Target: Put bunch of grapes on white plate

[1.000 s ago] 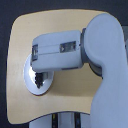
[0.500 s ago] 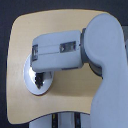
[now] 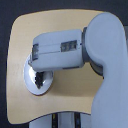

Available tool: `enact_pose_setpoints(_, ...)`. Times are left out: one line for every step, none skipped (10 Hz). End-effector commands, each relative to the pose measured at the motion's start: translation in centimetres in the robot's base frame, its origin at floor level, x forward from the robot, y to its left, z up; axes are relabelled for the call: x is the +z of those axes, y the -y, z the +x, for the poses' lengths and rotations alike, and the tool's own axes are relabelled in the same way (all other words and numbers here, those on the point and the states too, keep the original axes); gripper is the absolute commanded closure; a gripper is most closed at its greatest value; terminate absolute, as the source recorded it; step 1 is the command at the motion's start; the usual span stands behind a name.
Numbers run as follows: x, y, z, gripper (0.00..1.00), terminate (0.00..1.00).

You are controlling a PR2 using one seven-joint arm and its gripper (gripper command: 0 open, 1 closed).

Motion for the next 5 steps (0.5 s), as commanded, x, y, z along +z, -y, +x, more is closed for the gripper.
enact_pose_setpoints(1.8,0.3,-0.6,0.00,0.00)
enact_pose_setpoints(2.8,-0.3,-0.6,0.00,0.00)
enact_pose_setpoints(3.9,-0.6,-0.4,0.00,0.00)
enact_pose_setpoints(5.5,-0.7,0.0,0.00,0.00)
enact_pose_setpoints(6.8,-0.4,0.7,0.00,0.00)
